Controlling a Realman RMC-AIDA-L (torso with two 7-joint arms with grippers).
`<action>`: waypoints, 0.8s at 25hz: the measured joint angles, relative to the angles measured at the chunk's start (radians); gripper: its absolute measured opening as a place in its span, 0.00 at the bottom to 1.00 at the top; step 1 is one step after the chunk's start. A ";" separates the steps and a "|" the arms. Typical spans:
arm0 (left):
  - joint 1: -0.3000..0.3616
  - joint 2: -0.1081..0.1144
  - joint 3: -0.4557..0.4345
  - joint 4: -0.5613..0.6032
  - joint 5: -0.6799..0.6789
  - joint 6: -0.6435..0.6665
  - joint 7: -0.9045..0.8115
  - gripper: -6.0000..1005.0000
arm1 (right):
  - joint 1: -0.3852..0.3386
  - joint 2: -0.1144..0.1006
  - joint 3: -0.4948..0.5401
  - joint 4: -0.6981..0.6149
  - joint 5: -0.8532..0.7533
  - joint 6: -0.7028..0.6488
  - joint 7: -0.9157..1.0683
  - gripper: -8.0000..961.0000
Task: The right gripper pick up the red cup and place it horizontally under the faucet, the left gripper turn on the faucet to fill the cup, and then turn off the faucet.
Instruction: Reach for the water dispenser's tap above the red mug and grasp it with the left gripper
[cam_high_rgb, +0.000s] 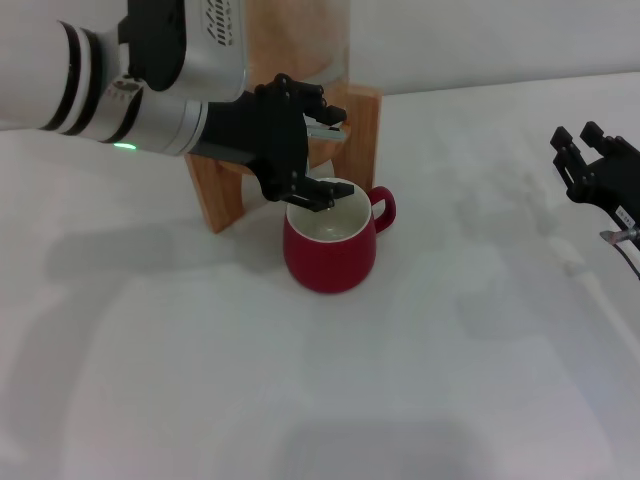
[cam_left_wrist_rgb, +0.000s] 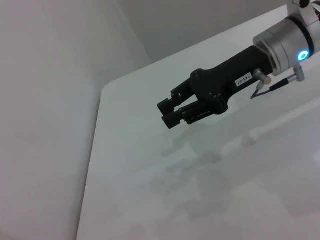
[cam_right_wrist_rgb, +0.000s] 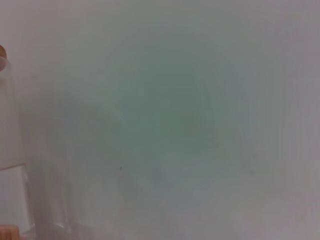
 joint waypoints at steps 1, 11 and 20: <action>-0.001 0.000 0.000 -0.001 0.000 -0.001 0.001 0.78 | 0.000 0.000 0.000 0.000 0.000 0.000 0.000 0.40; -0.003 0.000 -0.001 -0.006 0.012 -0.007 0.005 0.78 | -0.003 0.000 0.000 -0.002 0.000 -0.004 0.000 0.40; -0.030 -0.001 -0.001 -0.048 0.012 -0.015 0.028 0.78 | -0.006 0.001 -0.001 -0.002 0.000 -0.011 0.000 0.40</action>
